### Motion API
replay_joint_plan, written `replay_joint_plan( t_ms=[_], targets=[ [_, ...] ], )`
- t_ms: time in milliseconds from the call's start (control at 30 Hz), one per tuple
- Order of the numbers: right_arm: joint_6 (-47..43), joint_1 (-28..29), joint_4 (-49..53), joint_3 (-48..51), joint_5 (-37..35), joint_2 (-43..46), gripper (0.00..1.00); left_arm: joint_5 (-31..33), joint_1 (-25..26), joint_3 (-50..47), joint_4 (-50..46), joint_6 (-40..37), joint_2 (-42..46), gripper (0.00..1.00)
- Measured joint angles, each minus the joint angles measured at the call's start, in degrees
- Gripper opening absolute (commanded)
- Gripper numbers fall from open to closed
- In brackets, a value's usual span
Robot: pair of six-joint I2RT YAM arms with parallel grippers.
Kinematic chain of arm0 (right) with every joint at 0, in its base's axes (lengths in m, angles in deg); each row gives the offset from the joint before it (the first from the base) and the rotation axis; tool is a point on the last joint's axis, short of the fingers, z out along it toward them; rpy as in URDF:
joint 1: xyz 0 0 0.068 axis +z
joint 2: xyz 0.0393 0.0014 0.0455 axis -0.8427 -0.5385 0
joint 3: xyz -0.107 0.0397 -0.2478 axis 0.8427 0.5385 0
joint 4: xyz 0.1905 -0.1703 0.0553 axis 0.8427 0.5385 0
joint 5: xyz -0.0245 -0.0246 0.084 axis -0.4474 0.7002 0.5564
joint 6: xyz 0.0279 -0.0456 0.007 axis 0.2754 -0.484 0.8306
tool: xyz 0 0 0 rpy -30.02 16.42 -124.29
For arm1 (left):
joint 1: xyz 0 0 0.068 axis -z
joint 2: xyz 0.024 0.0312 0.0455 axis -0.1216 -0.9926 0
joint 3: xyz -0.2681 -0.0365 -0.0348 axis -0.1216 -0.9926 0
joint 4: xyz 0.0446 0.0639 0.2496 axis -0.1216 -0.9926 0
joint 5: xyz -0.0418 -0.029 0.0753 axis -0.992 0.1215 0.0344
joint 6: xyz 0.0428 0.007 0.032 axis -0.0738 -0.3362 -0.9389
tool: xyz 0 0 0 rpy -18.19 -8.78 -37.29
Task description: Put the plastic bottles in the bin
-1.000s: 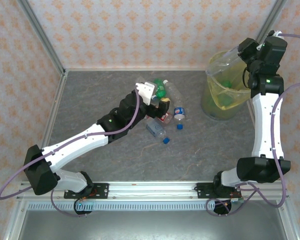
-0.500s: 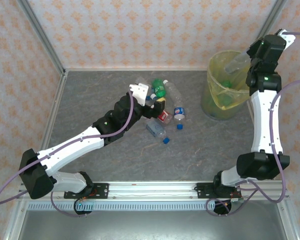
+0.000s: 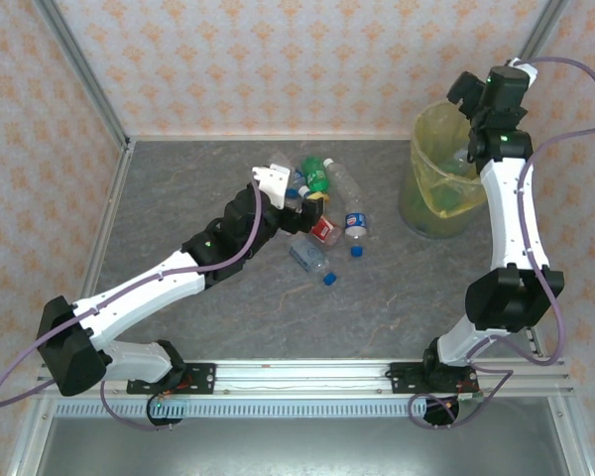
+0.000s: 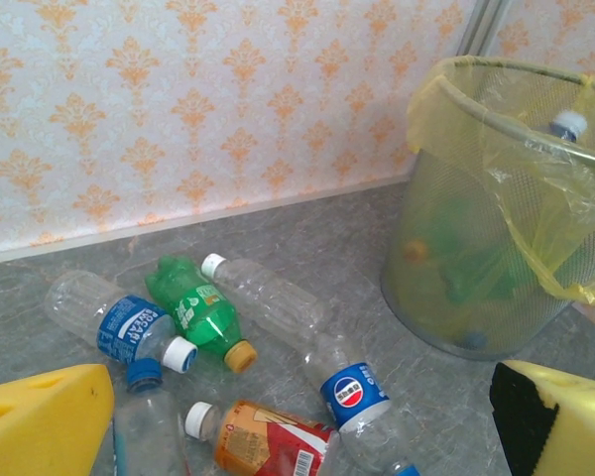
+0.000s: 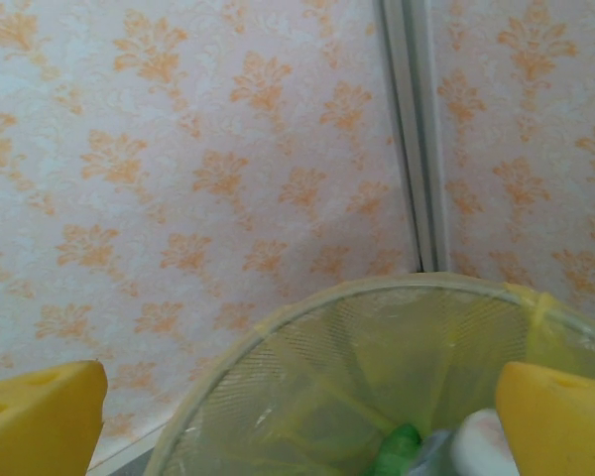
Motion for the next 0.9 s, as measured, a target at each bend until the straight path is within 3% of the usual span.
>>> replay_joint_plan(
  t_ms=[267,567,900],
  targets=[
    [0.2,0.2,0.2,-0.2,1.6,2.0,1.0,0.1,-1.9,0.0,0.0,2.3,0.1,0.99],
    [3.8,0.2,-2.6,2.1,8.8,7.7,1.0,-1.0,-4.5,-0.5,-0.8,6.4,-1.5,0.99],
    [11.5,0.8,-3.8,5.6,17.1,9.4,1.0,-0.3,-4.9,3.1,-12.9,15.9,-11.3,0.9]
  ],
)
